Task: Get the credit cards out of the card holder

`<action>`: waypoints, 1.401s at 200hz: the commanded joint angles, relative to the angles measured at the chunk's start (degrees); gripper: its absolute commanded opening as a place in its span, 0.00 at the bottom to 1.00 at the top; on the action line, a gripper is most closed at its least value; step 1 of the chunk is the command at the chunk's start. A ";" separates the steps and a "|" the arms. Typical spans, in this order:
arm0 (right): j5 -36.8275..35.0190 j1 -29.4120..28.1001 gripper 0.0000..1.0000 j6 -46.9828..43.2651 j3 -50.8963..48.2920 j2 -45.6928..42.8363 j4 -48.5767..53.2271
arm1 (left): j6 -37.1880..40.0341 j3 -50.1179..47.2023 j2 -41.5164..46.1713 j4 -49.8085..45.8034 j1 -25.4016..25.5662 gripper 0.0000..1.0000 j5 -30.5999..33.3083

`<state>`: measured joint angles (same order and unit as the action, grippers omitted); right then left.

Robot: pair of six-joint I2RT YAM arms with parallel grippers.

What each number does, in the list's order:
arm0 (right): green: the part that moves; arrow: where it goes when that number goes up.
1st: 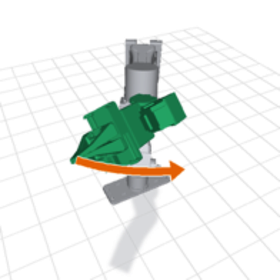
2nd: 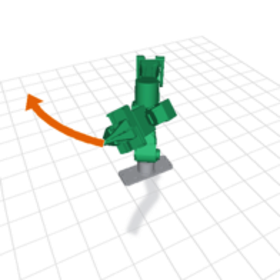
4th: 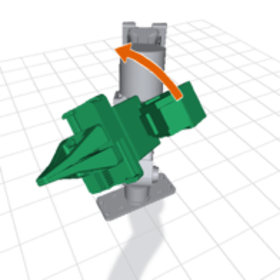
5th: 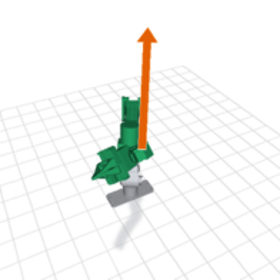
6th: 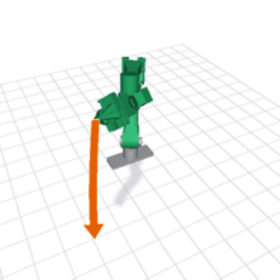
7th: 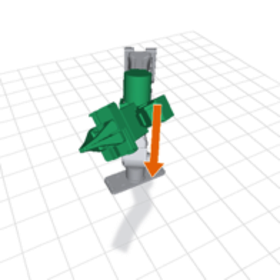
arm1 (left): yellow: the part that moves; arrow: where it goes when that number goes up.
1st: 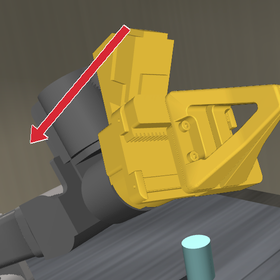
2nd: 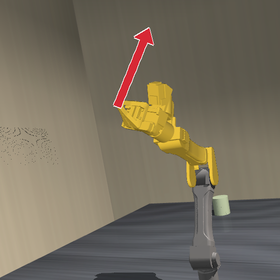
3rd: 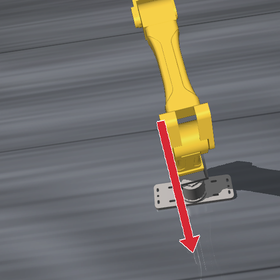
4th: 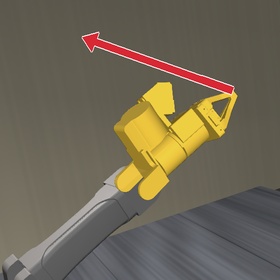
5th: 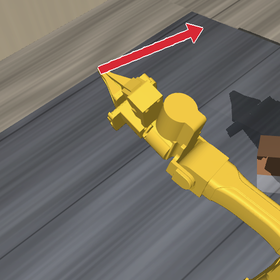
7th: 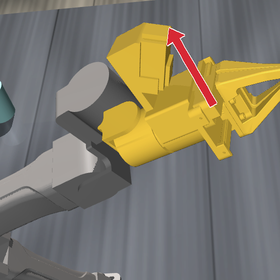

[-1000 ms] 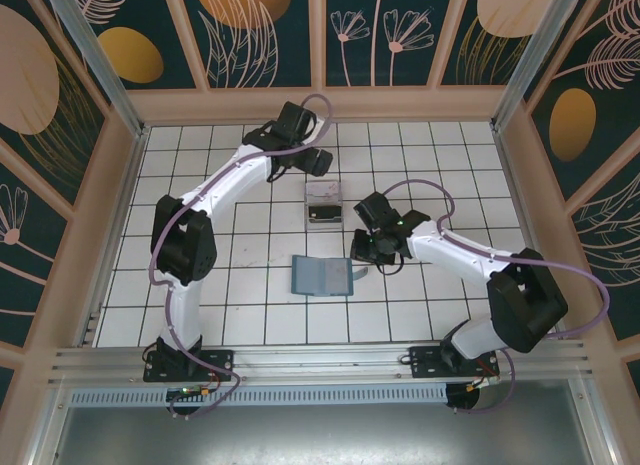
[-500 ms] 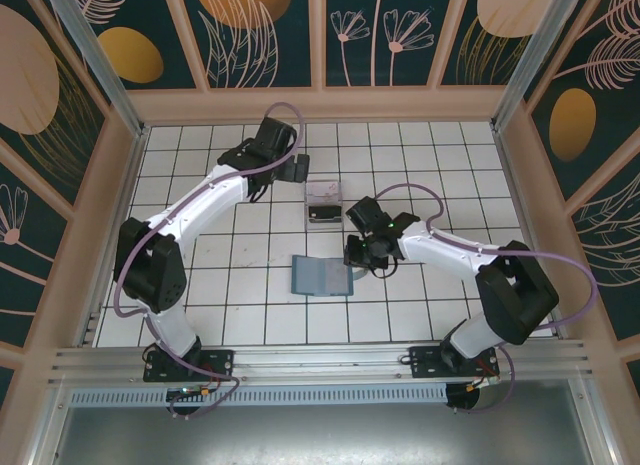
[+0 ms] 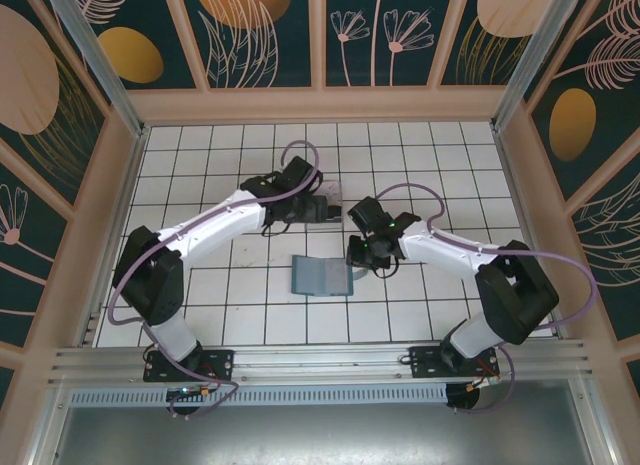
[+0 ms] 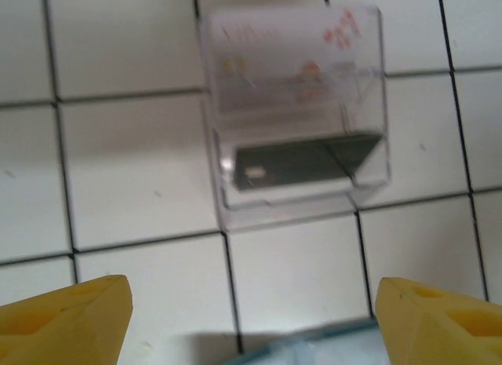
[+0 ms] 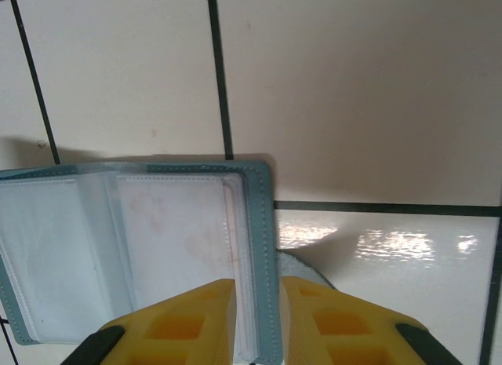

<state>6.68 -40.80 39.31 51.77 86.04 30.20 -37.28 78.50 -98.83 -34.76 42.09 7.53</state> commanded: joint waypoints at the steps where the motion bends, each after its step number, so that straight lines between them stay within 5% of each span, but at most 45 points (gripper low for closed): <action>1: -1.03 1.77 0.23 -1.40 -2.21 -3.23 0.69 | -6.81 -0.79 -2.33 -3.31 2.93 0.78 -2.41; 80: 3.50 7.63 0.23 -6.86 -6.96 -6.32 -1.97 | -14.40 0.09 -8.96 -4.12 13.43 0.63 -3.43; 159: 7.19 10.74 0.23 -10.39 -8.35 -6.53 -4.84 | -18.52 0.50 -13.46 -5.88 15.79 0.45 -3.44; 280: 8.62 11.34 0.23 -10.74 -10.38 -5.91 -7.07 | -19.06 4.58 -16.98 -8.67 16.54 0.51 -3.56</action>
<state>14.72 -30.02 29.85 42.09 80.51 24.08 -55.40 80.99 -115.11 -40.27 58.30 3.44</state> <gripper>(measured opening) 0.228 0.514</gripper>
